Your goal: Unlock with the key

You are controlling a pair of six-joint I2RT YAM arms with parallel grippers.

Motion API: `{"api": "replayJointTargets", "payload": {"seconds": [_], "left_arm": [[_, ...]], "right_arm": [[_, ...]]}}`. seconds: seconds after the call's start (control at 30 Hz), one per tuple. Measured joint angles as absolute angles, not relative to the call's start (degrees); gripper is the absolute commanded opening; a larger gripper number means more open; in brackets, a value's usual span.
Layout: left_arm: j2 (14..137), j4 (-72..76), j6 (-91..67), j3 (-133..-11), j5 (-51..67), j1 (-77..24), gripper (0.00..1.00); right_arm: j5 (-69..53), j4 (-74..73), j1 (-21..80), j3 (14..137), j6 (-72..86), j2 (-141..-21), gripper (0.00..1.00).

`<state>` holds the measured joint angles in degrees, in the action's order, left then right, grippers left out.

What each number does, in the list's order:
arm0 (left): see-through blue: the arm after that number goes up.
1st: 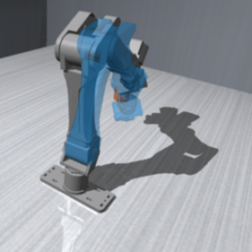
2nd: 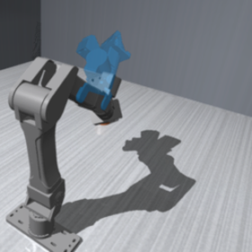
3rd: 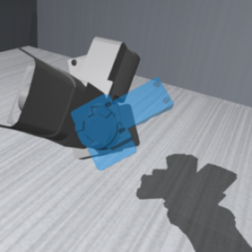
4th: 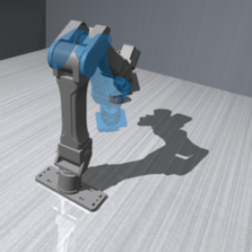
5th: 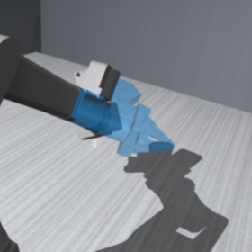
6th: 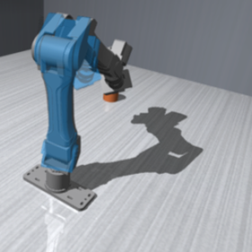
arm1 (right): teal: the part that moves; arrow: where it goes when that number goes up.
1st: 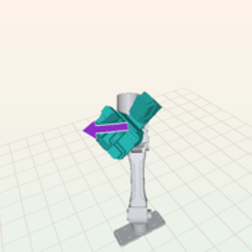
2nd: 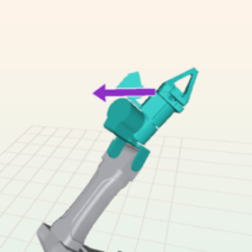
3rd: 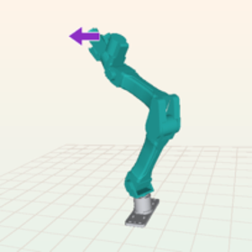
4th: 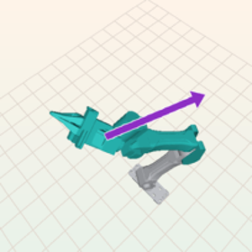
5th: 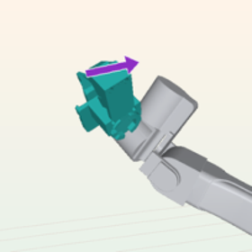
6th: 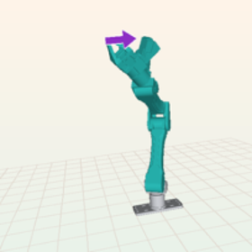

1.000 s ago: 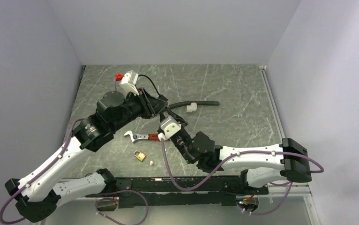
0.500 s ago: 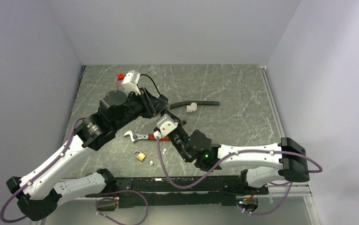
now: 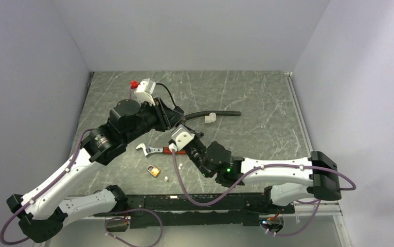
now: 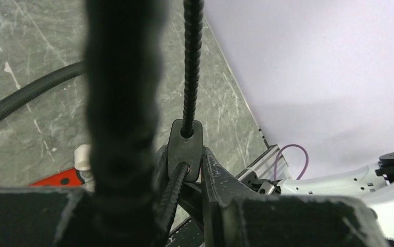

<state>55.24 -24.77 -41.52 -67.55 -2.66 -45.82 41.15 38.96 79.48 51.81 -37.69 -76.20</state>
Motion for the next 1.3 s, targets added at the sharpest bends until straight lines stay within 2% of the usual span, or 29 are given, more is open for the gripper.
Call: {"api": "replayJointTargets", "payload": {"seconds": [0.13, 0.33, 0.47, 0.63, 0.83, 0.93, 1.13, 1.3], "left_arm": [[54.3, -23.8, -39.9, -67.5, -0.2, -45.8, 0.00], [52.2, -19.6, -36.2, -67.6, 6.1, -45.8, 0.00], [51.0, -20.0, -34.2, -67.2, 10.8, -46.0, 0.00], [50.6, -19.3, -32.9, -66.2, 14.6, -45.8, 0.00], [50.7, -19.8, -30.5, -65.8, 15.2, -45.6, 0.00], [50.7, -20.0, -27.8, -65.6, 15.9, -45.6, 0.00], [50.4, -20.8, -20.5, -65.5, 21.3, -45.6, 0.00], [49.1, -21.1, -16.1, -65.5, 28.9, -45.9, 0.00]], "right_arm": [[32.2, 31.5, 76.7, 51.1, -29.5, -70.2, 0.00], [5.7, 24.4, 64.7, 47.4, -12.8, -56.4, 0.00], [-1.5, 23.6, 60.2, 47.2, -7.9, -53.3, 0.00], [-8.0, 21.9, 59.8, 47.2, -5.2, -53.0, 0.00], [-7.4, 19.3, 59.6, 47.2, -3.7, -52.9, 0.28], [-6.2, 16.1, 59.5, 47.7, -2.7, -52.6, 0.38], [-14.5, 7.8, 53.2, 49.4, 0.9, -51.2, 0.46], [-31.2, 3.3, 49.6, 49.9, 1.7, -48.8, 0.48]]}}
